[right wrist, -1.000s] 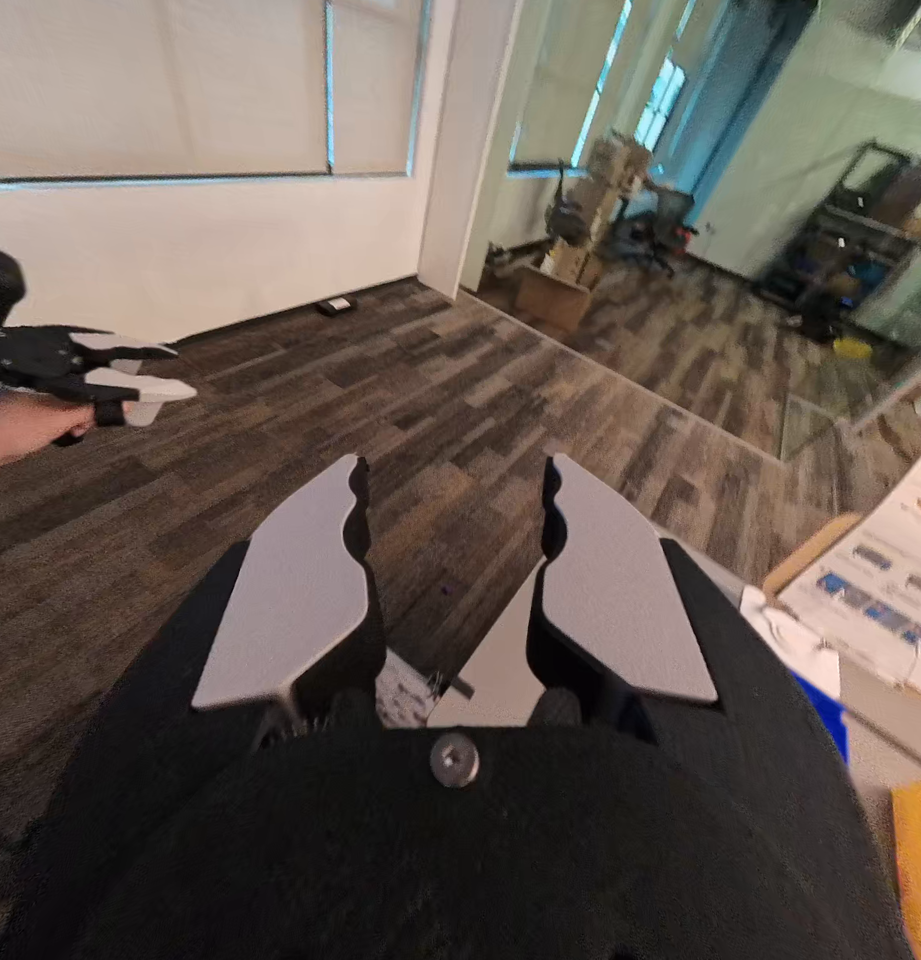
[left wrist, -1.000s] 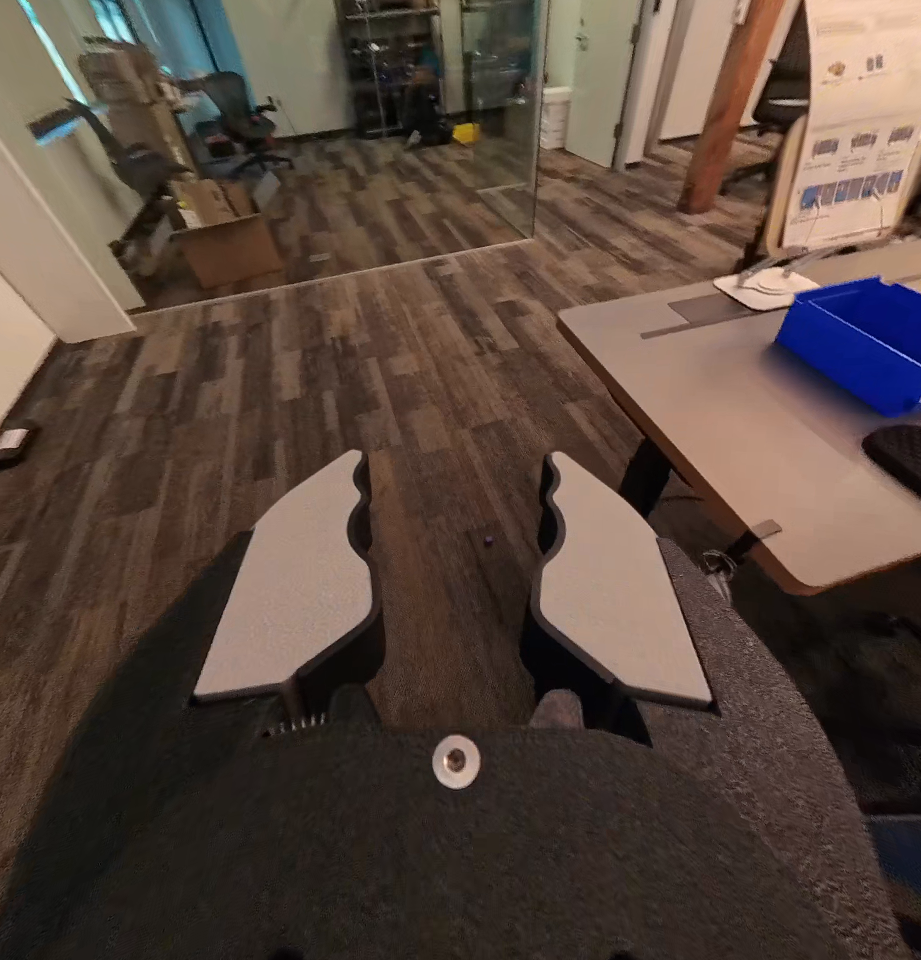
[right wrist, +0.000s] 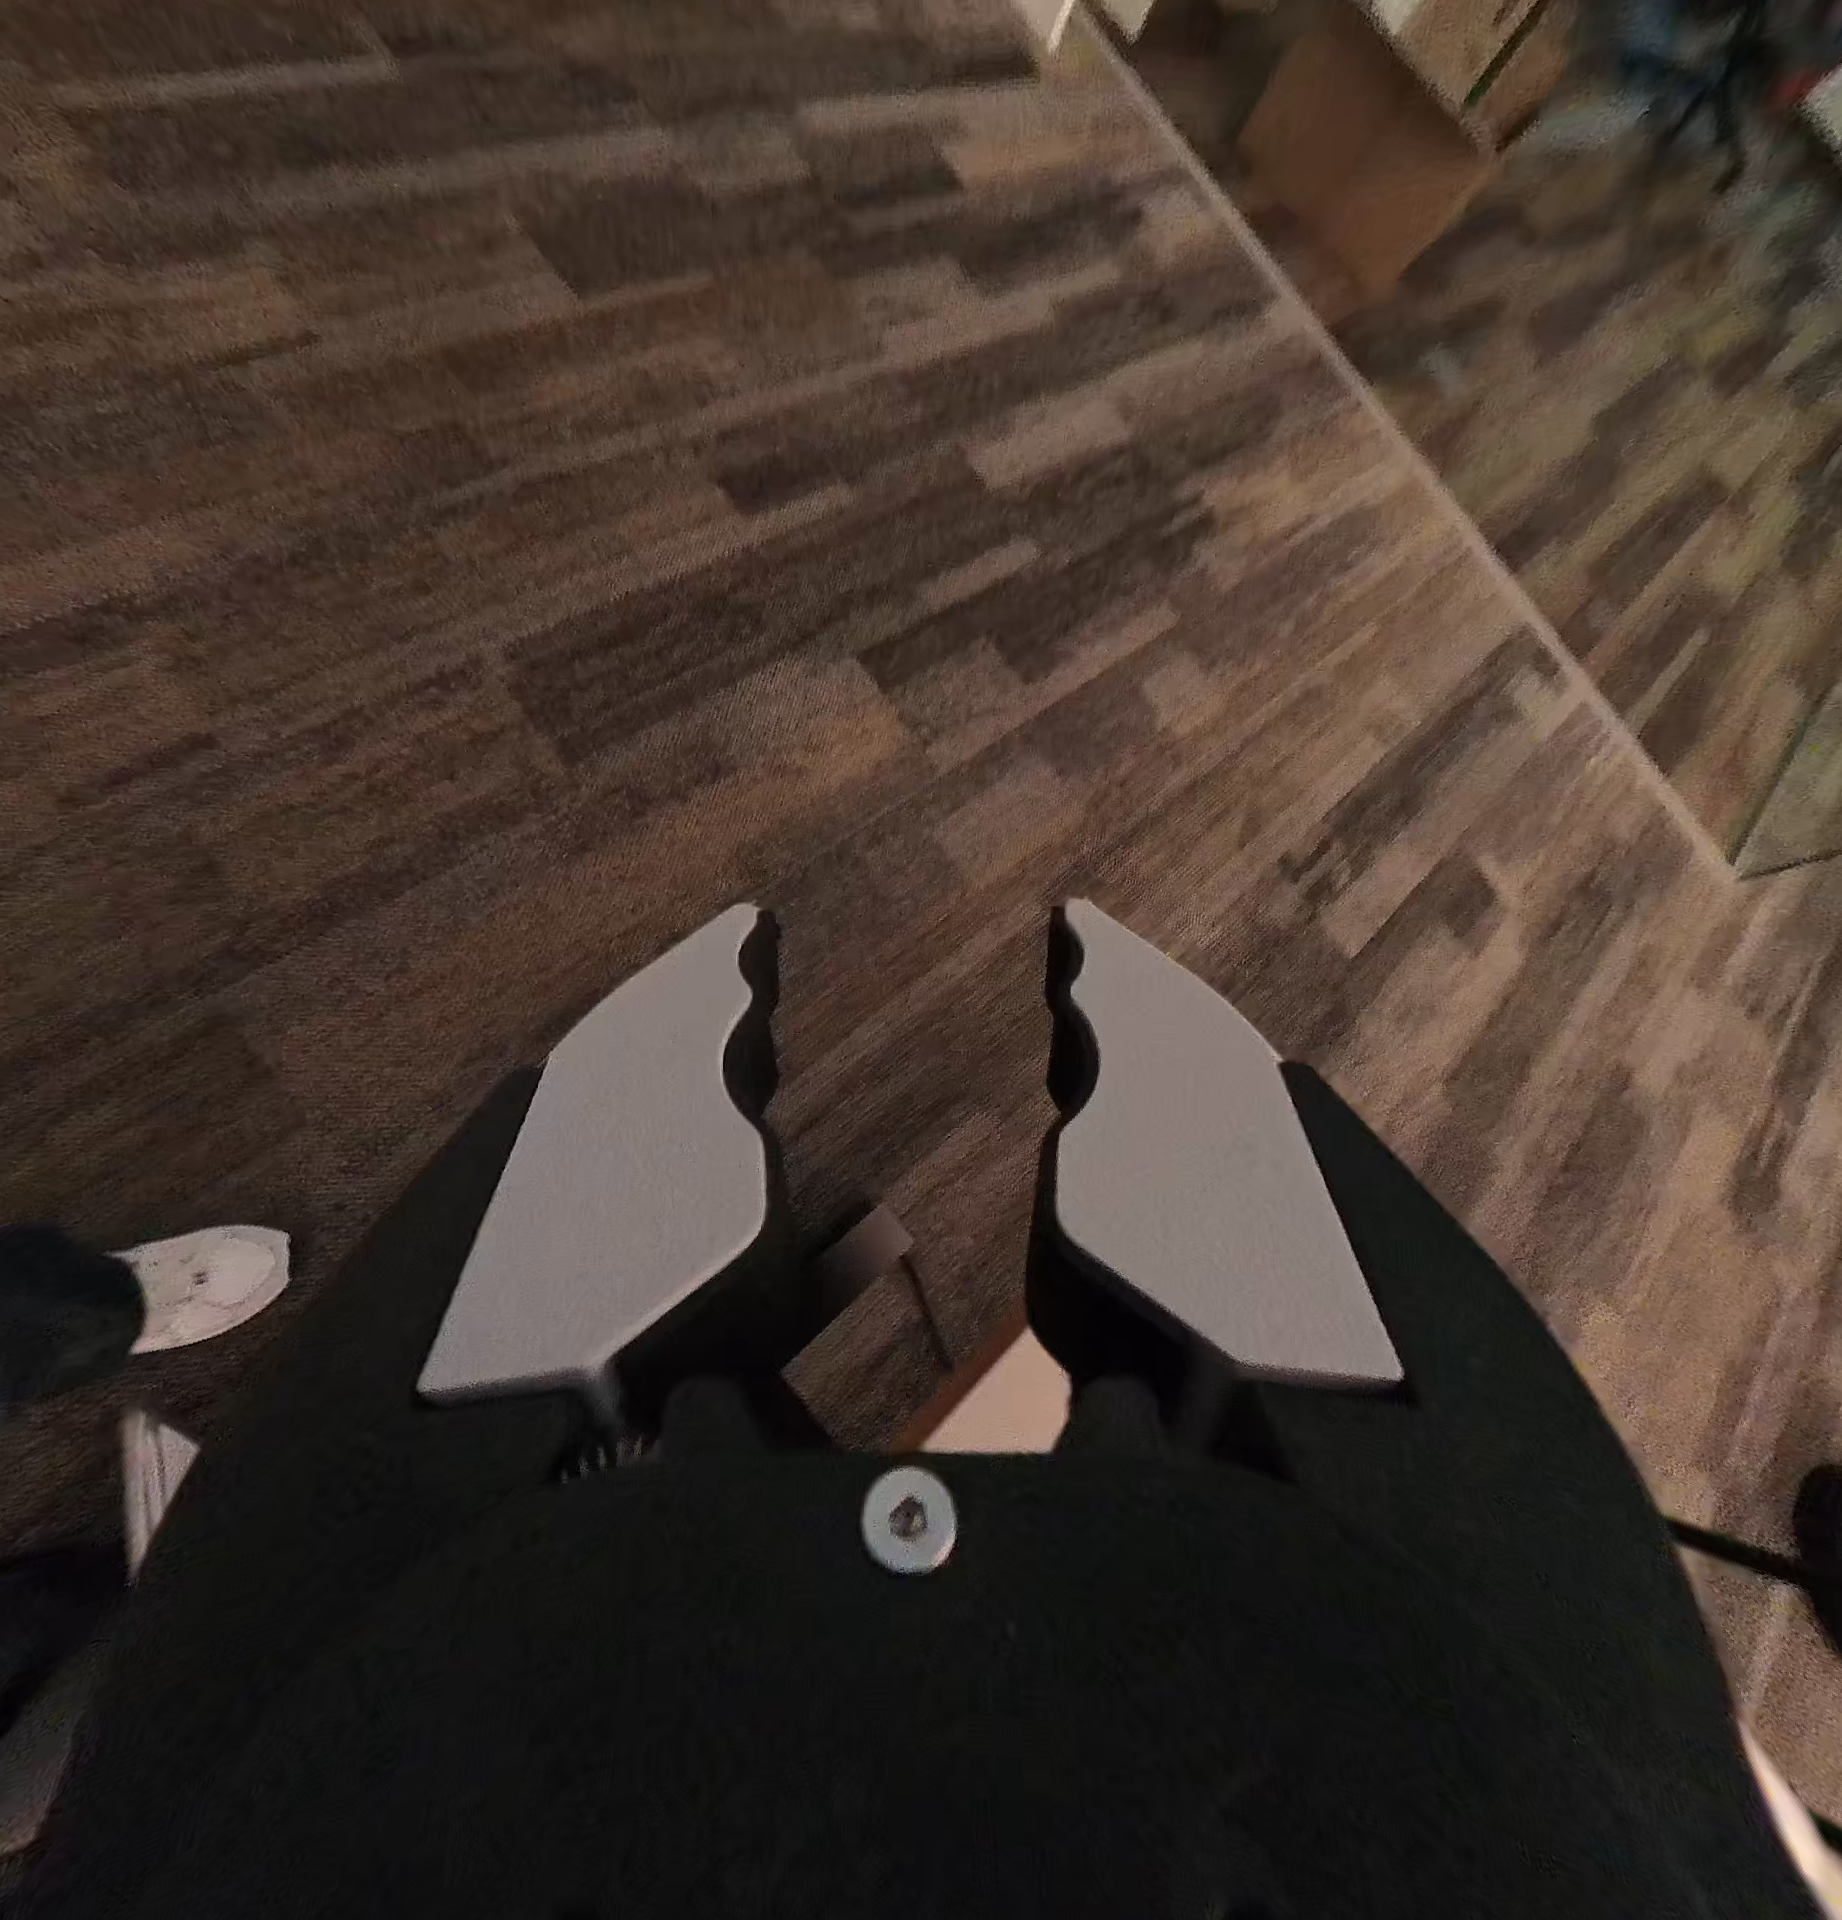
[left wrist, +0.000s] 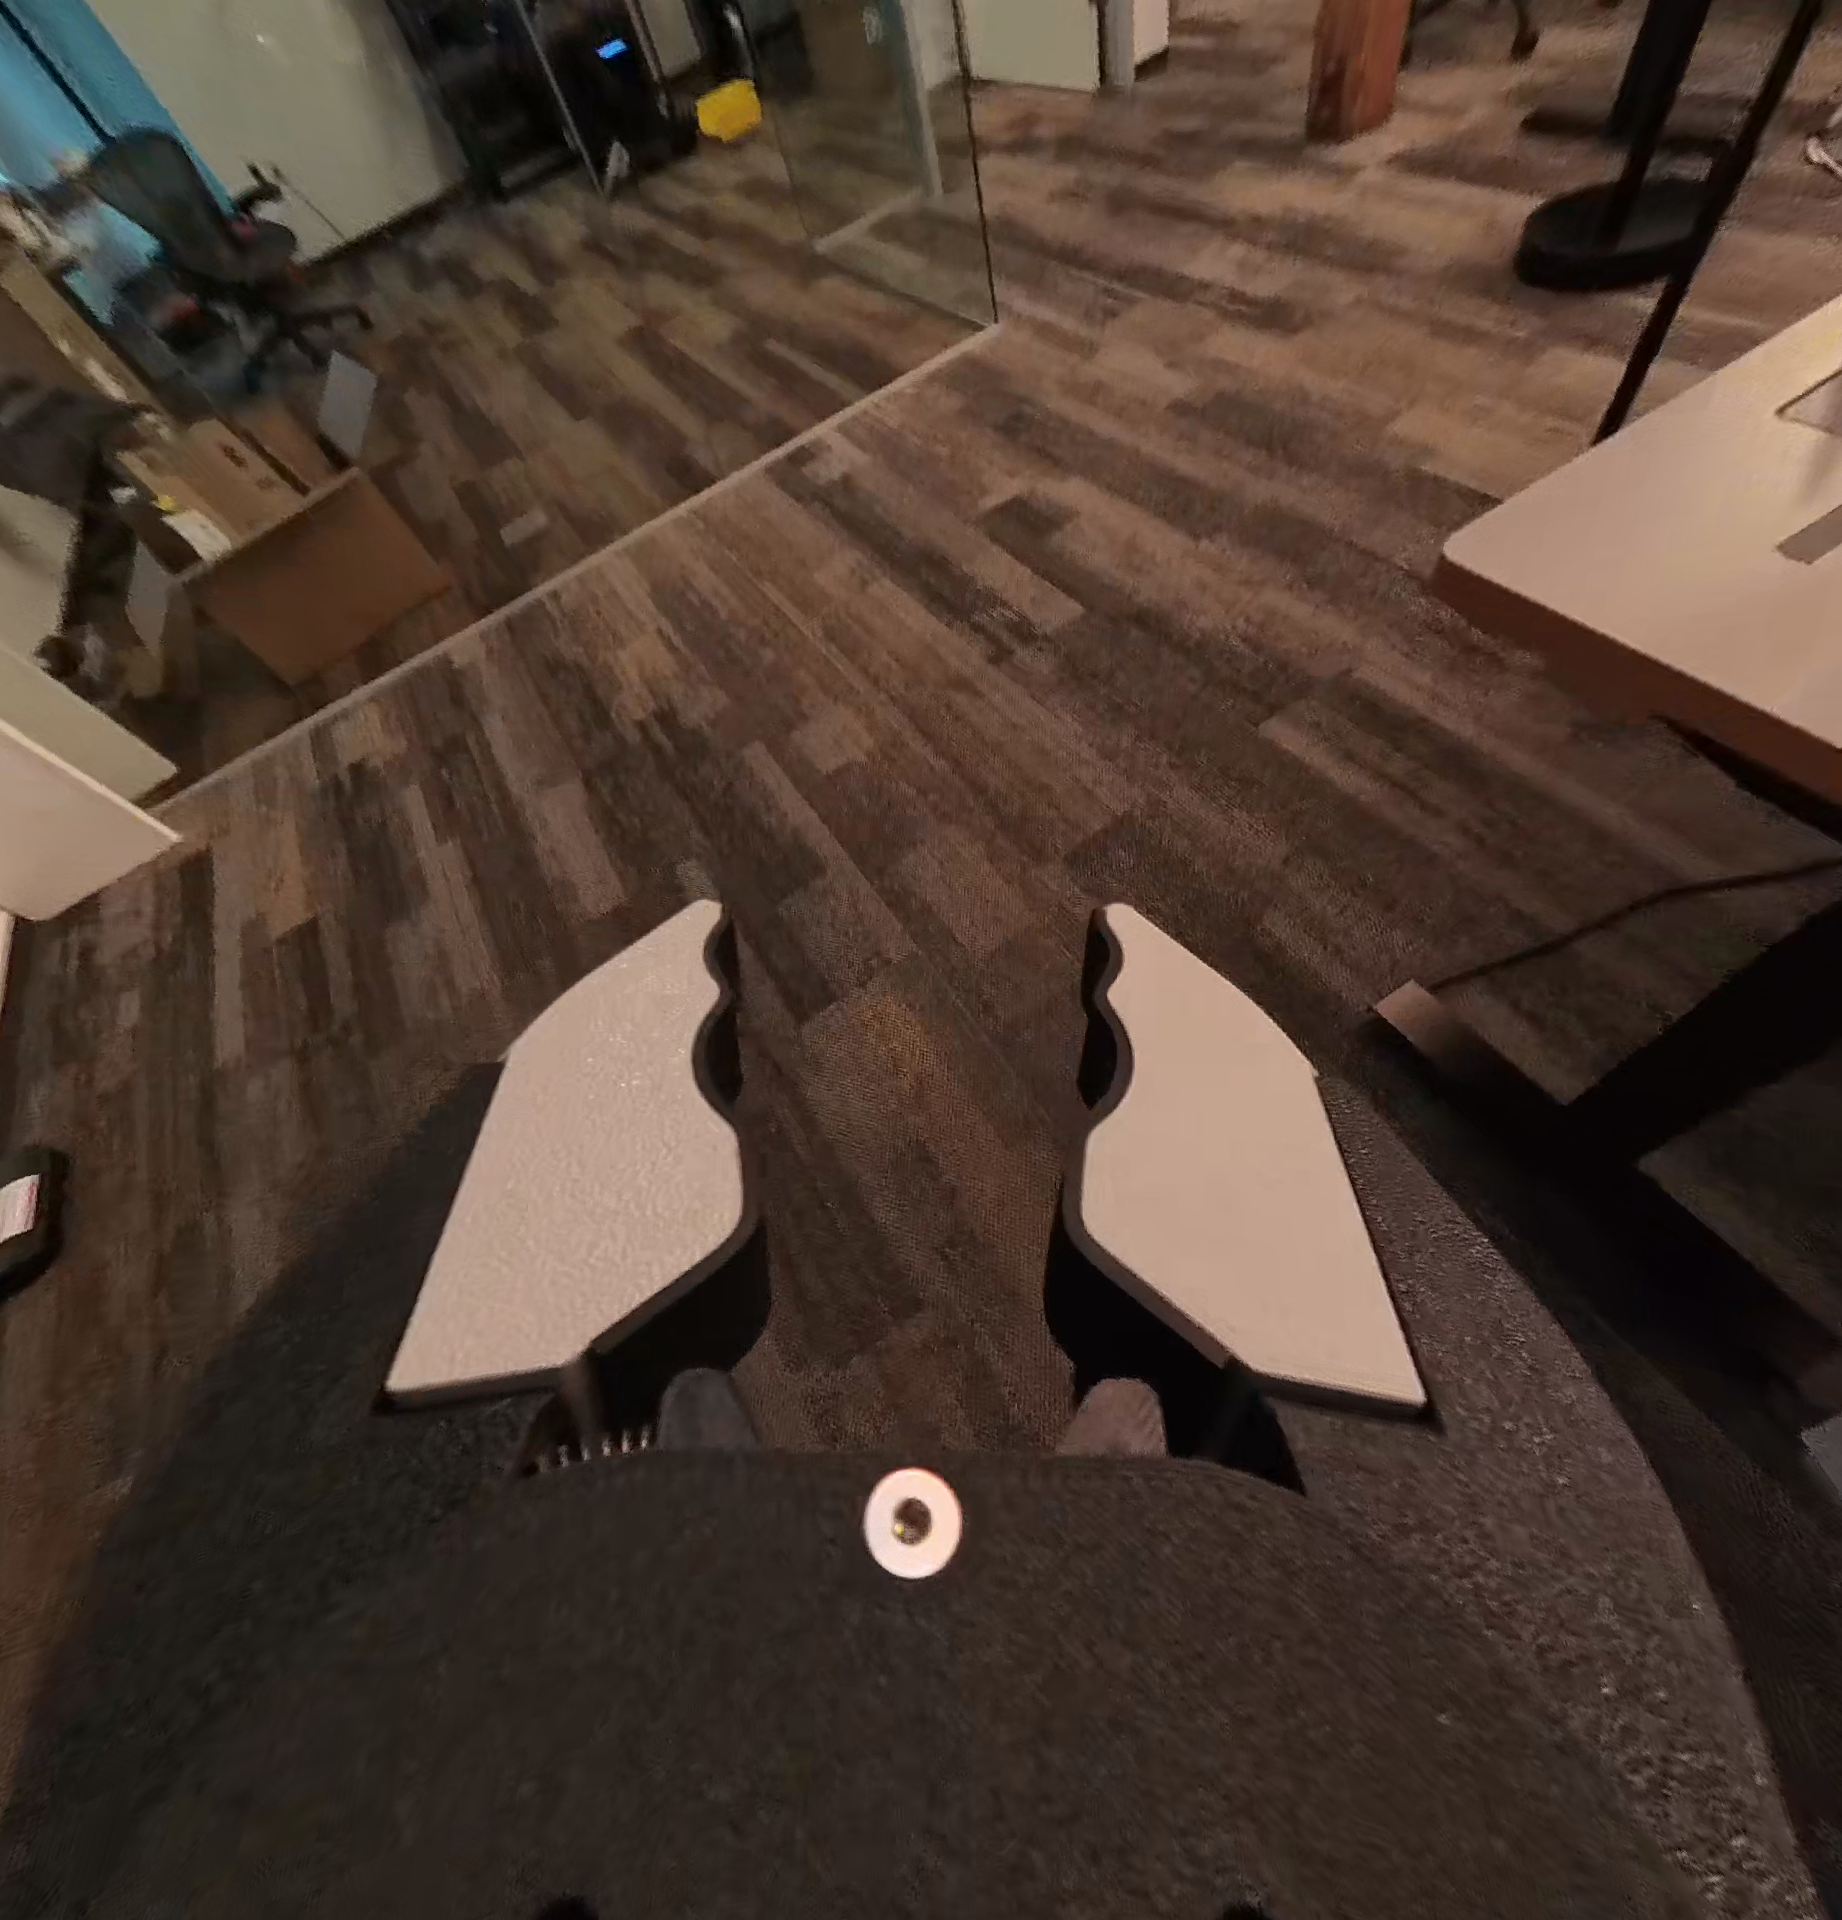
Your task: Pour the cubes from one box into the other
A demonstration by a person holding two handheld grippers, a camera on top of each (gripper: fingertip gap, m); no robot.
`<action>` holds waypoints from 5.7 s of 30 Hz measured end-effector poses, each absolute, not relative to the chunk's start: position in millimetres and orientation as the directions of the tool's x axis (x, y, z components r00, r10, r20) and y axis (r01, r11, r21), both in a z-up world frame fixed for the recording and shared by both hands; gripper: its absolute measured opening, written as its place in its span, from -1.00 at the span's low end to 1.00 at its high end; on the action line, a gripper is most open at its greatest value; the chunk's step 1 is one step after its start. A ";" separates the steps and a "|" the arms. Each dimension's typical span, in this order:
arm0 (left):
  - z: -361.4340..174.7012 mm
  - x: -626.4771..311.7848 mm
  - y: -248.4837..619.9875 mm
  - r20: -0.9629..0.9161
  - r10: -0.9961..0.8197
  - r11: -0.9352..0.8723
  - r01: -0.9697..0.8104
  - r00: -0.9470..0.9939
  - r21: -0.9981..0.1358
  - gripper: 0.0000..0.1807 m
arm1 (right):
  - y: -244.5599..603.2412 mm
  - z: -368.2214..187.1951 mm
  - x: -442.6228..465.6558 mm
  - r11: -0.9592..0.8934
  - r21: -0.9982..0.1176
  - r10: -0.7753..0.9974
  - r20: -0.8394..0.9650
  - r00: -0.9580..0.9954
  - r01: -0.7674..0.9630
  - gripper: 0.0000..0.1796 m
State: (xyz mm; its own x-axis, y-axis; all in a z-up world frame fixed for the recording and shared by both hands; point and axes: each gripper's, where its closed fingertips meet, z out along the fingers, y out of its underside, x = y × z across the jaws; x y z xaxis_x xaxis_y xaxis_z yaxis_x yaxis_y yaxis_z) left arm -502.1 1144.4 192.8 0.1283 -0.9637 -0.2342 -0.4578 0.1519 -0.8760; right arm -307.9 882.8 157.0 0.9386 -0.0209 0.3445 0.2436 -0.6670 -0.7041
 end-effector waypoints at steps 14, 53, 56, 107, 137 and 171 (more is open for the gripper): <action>-48.4 -284.5 1220.1 -0.135 -0.973 0.197 -0.368 -0.186 -0.909 -0.34 | 979.8 -259.5 -243.7 -0.668 -0.585 -0.539 -0.047 0.841 -0.460 -0.47; -392.3 -255.7 1369.9 -0.136 -0.989 0.148 -0.512 -0.060 -0.846 -0.39 | 980.3 -821.3 -229.0 -0.465 -0.115 -0.874 -0.099 0.476 -0.878 -0.73; -340.3 -262.4 1352.1 -0.147 -0.986 0.166 -0.537 -0.079 -0.827 -0.40 | 983.5 -747.0 -249.7 -0.468 -0.145 -0.857 -0.168 0.488 -0.872 -0.74; 450.9 -449.8 575.5 -0.160 -0.419 0.225 0.068 -0.894 -0.972 -0.27 | 263.7 502.7 -740.1 -0.278 -0.934 -0.950 0.302 -0.080 -0.223 -0.74; 498.5 -479.7 311.8 0.085 -0.827 0.007 -0.161 -0.556 -0.987 -0.27 | -35.6 476.6 -492.0 -0.423 -0.900 -0.697 0.247 0.673 -0.107 -0.74; 304.2 -337.4 369.7 0.071 -0.968 -0.096 -0.095 0.241 -0.991 -0.29 | 2.8 -69.9 230.1 -0.778 -0.289 -0.592 0.041 0.805 -0.558 -0.74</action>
